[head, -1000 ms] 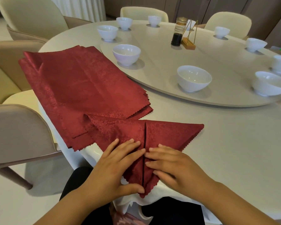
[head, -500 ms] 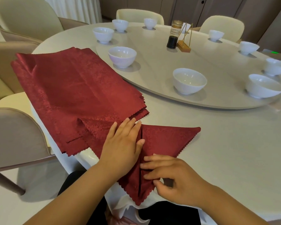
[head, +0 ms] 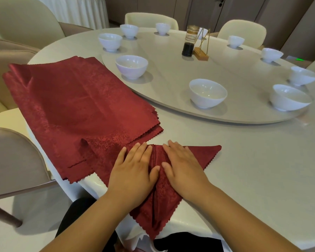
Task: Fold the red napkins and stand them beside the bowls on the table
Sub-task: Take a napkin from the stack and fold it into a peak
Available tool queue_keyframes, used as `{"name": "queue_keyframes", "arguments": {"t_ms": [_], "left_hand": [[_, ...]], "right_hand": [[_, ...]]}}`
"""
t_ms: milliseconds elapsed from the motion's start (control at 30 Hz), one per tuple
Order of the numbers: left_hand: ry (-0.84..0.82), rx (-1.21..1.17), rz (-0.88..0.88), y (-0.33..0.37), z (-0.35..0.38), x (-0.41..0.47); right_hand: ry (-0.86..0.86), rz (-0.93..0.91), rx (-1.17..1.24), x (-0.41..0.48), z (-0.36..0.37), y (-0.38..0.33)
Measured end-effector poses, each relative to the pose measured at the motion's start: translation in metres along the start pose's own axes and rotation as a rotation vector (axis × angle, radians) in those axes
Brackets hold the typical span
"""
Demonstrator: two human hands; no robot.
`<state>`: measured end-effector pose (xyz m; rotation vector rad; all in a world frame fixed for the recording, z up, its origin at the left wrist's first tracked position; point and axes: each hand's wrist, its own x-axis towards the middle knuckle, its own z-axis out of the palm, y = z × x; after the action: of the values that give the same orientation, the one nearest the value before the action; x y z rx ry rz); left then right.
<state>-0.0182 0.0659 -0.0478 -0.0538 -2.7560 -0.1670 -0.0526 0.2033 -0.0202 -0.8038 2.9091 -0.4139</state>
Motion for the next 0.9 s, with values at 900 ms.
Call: {"name": "queue_keyframes", "arguments": {"t_ms": [900], "left_hand": [[-0.157, -0.037, -0.125, -0.016, -0.016, 0.006]], "right_hand": [[-0.057, -0.134, -0.070, 0.019, 0.005, -0.013]]}}
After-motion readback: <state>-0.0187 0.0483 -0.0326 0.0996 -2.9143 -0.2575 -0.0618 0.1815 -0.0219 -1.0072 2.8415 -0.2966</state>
